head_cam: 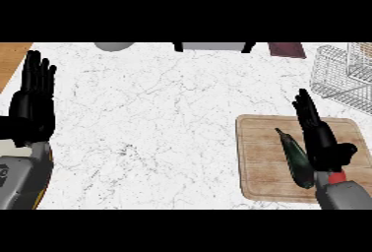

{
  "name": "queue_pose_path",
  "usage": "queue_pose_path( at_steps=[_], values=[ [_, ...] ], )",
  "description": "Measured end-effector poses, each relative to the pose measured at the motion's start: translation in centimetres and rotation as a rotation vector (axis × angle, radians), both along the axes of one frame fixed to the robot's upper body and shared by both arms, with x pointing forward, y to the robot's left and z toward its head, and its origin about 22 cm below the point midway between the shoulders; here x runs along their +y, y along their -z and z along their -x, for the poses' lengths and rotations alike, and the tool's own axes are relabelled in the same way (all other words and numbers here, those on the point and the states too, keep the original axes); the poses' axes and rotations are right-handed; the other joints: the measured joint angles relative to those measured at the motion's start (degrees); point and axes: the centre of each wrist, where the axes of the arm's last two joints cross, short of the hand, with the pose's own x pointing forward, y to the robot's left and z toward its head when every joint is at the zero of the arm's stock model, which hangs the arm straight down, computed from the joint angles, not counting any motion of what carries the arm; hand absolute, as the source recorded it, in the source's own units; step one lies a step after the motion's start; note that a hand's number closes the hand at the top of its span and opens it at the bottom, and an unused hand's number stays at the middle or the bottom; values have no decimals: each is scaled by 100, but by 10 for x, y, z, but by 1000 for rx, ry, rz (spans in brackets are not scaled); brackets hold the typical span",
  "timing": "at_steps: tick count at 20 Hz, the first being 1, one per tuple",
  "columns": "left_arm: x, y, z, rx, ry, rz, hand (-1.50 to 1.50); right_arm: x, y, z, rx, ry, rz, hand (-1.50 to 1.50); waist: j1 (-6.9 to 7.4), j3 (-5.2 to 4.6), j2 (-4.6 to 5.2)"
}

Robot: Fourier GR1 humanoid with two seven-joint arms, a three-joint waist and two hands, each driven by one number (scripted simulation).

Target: Pick the bell pepper from the cutting board and place it in the tiered basket

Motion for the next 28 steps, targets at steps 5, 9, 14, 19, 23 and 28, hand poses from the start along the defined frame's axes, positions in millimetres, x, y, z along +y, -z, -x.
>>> queue_pose_path(
  at_steps=[5, 9, 14, 19, 23, 28],
  values=[
    [20, 18, 12, 132, -22, -130, 0, -26, -20, 19, -79, 79, -14, 150, -230, 11, -163],
    [33, 36, 25, 245, -41, -201, 0, -71, -20, 37, -104, 383, 43, -150, -606, 19, -245],
    [34, 50, 36, 328, -7, -251, 0, -100, -11, 89, -57, 739, 121, -150, -547, 7, -236],
    [29, 50, 43, 358, 26, -278, 0, -100, -38, 146, 5, 760, 256, -150, -422, -6, -230],
    [26, 45, 40, 356, 34, -284, 0, -103, -62, 173, 165, 648, 414, -150, -360, -24, -191],
    [20, 41, 40, 355, 63, -293, 0, -96, -106, 178, 357, 545, 567, -150, -217, -29, -165]
  ],
)
